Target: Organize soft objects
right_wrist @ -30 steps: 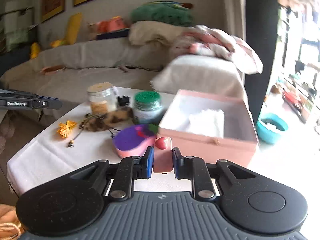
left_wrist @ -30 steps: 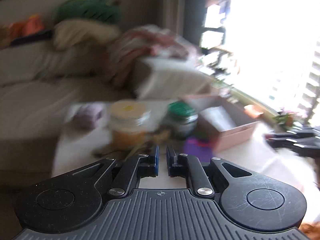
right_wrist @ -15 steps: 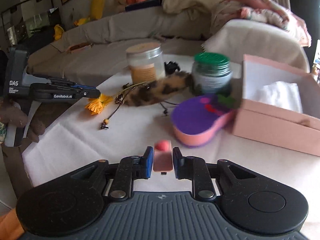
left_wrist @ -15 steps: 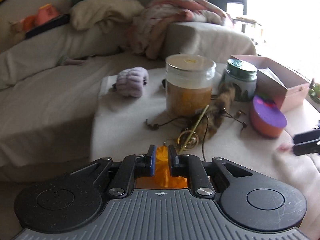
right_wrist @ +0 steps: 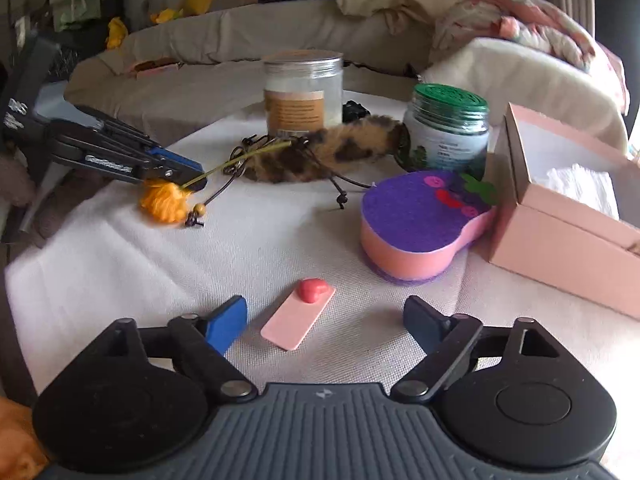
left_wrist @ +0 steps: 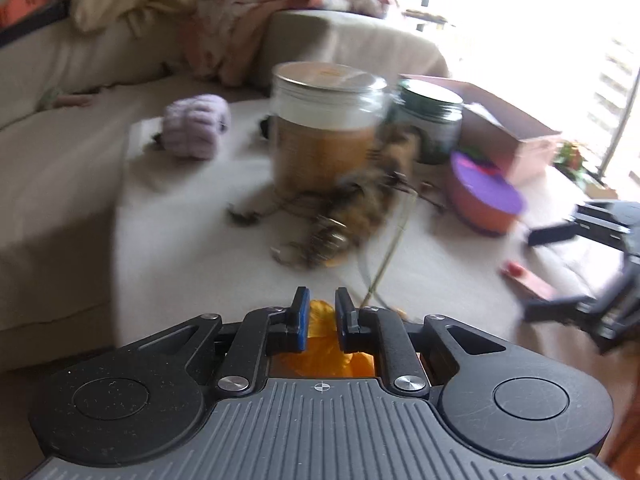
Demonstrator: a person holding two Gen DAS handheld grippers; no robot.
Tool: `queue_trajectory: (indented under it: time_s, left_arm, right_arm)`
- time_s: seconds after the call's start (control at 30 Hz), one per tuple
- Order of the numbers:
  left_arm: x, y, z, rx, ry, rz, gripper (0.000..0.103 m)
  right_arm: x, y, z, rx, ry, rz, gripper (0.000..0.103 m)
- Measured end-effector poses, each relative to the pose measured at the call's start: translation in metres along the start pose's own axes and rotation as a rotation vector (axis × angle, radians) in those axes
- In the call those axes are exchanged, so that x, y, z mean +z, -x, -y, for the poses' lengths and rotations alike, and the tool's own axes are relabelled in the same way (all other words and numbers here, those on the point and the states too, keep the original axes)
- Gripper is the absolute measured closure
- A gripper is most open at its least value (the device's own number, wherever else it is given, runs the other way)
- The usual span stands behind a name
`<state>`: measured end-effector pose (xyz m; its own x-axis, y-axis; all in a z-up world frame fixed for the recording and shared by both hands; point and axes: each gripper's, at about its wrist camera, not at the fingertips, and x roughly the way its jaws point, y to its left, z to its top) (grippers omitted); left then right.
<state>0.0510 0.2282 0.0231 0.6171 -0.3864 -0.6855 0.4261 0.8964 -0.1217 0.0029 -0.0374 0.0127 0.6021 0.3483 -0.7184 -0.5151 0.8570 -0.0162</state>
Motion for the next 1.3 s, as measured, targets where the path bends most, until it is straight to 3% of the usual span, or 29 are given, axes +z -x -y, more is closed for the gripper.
queue_trajectory:
  time_s: [0.13, 0.23, 0.3, 0.47, 0.63, 0.77, 0.93, 1.0, 1.1, 1.23, 1.3]
  left_arm:
    - [-0.01, 0.013, 0.009, -0.065, 0.02, 0.025, 0.087]
    - [-0.009, 0.036, 0.002, -0.075, 0.129, 0.138, 0.087]
    - [-0.006, 0.044, 0.007, -0.061, 0.085, 0.139, 0.087]
    - [-0.017, 0.036, 0.043, 0.004, -0.14, -0.013, 0.086]
    - [-0.023, 0.025, 0.061, 0.044, -0.238, -0.052, 0.074]
    - [-0.015, 0.034, 0.064, 0.0, -0.247, -0.018, 0.073]
    - [0.004, 0.058, 0.069, -0.034, -0.241, 0.13, 0.073]
    - [0.006, 0.046, 0.073, -0.03, -0.264, 0.094, 0.073]
    - [0.002, 0.018, 0.075, 0.039, -0.306, -0.014, 0.073]
    - [-0.004, 0.004, 0.055, 0.059, -0.238, -0.081, 0.073]
    - [-0.011, 0.009, 0.048, 0.043, -0.204, -0.068, 0.073]
  right_arm:
    - [0.001, 0.0, 0.004, 0.012, -0.016, -0.002, 0.013]
    - [0.0, 0.0, 0.003, 0.01, -0.014, 0.0, 0.012]
    - [0.0, 0.0, 0.003, 0.01, -0.013, 0.0, 0.012]
    - [-0.001, 0.0, 0.004, 0.01, -0.015, 0.0, 0.012]
    - [-0.001, 0.0, 0.004, 0.011, -0.014, 0.0, 0.012]
    - [-0.001, -0.001, 0.004, 0.01, -0.011, -0.001, 0.011]
    - [-0.001, -0.001, 0.001, 0.01, -0.01, -0.004, 0.008]
    - [0.0, -0.001, 0.0, 0.007, -0.01, -0.005, 0.008]
    - [0.0, 0.0, 0.0, 0.006, -0.012, -0.004, 0.007]
    - [-0.001, -0.001, -0.001, 0.005, -0.012, -0.004, 0.007]
    - [-0.001, -0.001, -0.001, 0.005, -0.011, -0.004, 0.006]
